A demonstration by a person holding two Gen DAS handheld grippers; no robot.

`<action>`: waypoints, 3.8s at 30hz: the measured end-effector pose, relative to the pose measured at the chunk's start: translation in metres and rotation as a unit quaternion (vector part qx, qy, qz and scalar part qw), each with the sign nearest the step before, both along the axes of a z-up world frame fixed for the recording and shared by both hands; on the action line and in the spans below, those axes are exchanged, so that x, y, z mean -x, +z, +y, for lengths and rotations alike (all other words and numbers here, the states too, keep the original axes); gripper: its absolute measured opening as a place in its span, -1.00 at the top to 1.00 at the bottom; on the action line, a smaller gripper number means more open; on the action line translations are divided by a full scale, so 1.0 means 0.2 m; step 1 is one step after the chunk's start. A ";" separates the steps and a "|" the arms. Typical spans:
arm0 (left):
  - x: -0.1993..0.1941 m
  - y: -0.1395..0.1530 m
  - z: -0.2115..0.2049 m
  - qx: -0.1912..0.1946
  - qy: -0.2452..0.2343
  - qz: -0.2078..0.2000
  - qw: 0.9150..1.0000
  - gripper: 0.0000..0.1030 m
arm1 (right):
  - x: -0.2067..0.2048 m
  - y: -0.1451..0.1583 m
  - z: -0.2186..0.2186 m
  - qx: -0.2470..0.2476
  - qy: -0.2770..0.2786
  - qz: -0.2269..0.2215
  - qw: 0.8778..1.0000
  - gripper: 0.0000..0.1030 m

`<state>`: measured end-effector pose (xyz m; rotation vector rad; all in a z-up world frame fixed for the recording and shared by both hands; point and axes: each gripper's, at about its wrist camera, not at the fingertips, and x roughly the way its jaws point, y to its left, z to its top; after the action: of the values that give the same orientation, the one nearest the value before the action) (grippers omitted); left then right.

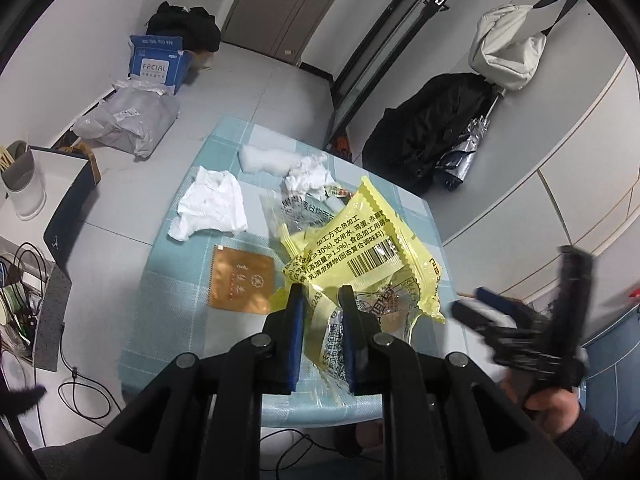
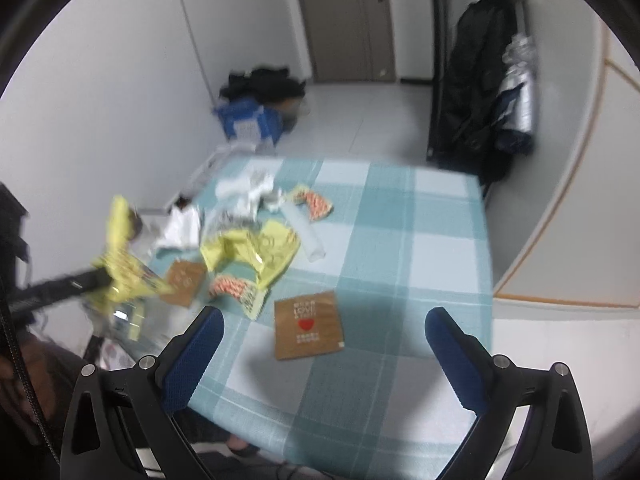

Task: Collect trash
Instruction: 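Grasp the brown LOVE & TASTY sachet with the right tool while the left holds the wrapper, then carry both items to the white bin and open both tools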

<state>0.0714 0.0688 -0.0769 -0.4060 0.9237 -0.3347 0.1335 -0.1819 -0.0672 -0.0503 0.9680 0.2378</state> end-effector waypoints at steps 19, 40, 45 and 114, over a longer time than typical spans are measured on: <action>-0.03 -0.03 0.10 0.041 0.012 0.014 0.999 0.76 | -0.15 -0.41 0.22 0.095 0.032 0.071 0.992 -0.23; 0.01 -0.01 0.05 0.036 -0.013 0.011 0.999 0.76 | -0.02 -0.34 0.18 0.060 0.027 0.062 0.996 0.27; 0.03 0.03 0.04 0.026 -0.006 -0.003 1.000 0.76 | 0.02 -0.22 0.15 0.035 0.018 0.043 0.998 0.27; 0.11 -1.33 -2.64 -0.327 -0.562 0.364 0.667 0.64 | 1.04 -0.79 -1.89 -0.146 -0.412 0.216 0.873 0.13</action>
<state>0.0500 -0.4597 -0.3439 0.8698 1.9541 -0.9567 -0.0739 -0.5594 -0.2249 0.7153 1.3016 -0.4191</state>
